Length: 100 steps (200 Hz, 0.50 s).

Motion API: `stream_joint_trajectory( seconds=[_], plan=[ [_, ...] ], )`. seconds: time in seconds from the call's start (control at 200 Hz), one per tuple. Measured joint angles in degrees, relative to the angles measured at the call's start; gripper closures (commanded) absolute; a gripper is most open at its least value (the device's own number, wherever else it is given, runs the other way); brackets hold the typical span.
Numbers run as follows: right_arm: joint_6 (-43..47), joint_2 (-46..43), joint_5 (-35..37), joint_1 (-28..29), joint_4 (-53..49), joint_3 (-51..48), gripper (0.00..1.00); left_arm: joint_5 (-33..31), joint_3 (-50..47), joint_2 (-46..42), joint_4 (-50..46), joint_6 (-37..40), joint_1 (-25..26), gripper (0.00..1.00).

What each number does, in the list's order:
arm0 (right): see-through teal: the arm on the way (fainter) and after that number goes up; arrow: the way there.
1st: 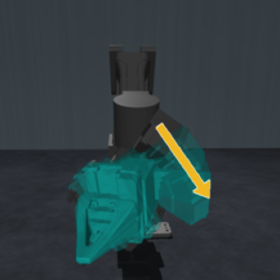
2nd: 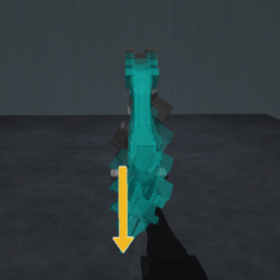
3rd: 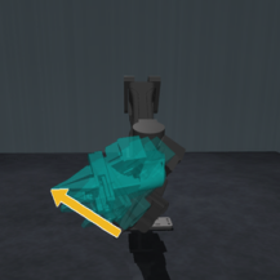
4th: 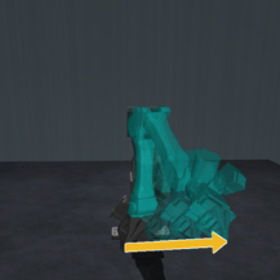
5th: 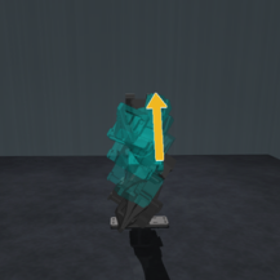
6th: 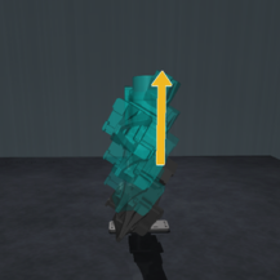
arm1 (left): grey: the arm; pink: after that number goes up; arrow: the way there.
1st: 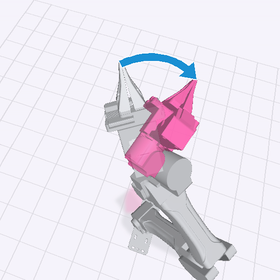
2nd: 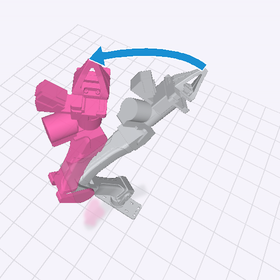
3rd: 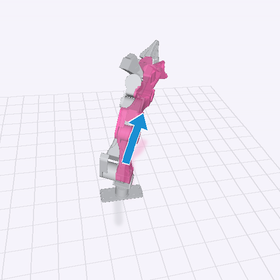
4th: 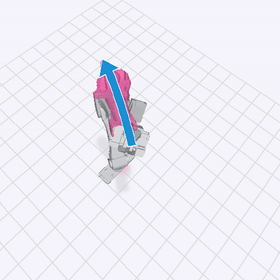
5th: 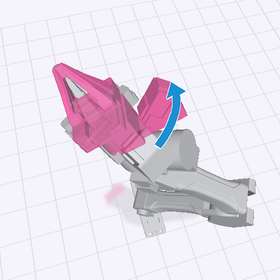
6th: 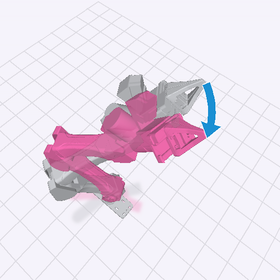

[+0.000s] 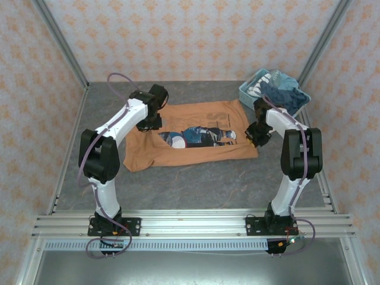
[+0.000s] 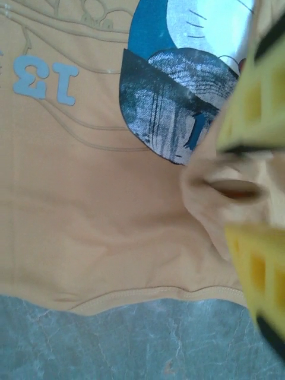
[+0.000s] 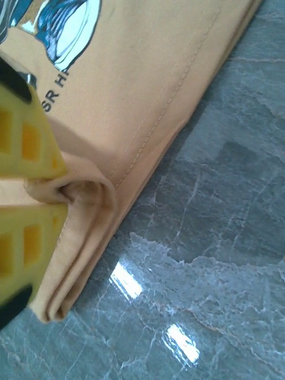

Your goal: Fold and stack the t-shirts

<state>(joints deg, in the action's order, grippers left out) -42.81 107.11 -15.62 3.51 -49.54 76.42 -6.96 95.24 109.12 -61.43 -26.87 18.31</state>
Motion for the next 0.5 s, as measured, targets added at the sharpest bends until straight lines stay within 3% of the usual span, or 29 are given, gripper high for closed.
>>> stream_joint_trajectory(
  seconds=[0.1, 0.225, 0.355, 0.5],
  plan=[
    [2.25, -0.28, 0.46, -0.31, -0.48, 0.61, 0.45, -0.83, -2.19, -2.29, 0.79, -0.39, -0.31, 0.29],
    [4.61, -3.91, 1.07, -0.35, -1.2, -0.83, 0.43, 0.76, -14.84, -13.68, 2.12, -3.63, -1.73, 0.3],
    [5.44, -13.29, 0.85, -0.35, -1.66, -7.67, 0.43, 5.77, -29.94, -26.6, 2.6, -8.59, -4.35, 0.3],
    [5.62, -17.77, -0.96, -0.35, -1.25, -14.78, 0.44, 12.37, -42.14, -29.97, 6.73, -12.83, -8.37, 0.32]
  ],
)
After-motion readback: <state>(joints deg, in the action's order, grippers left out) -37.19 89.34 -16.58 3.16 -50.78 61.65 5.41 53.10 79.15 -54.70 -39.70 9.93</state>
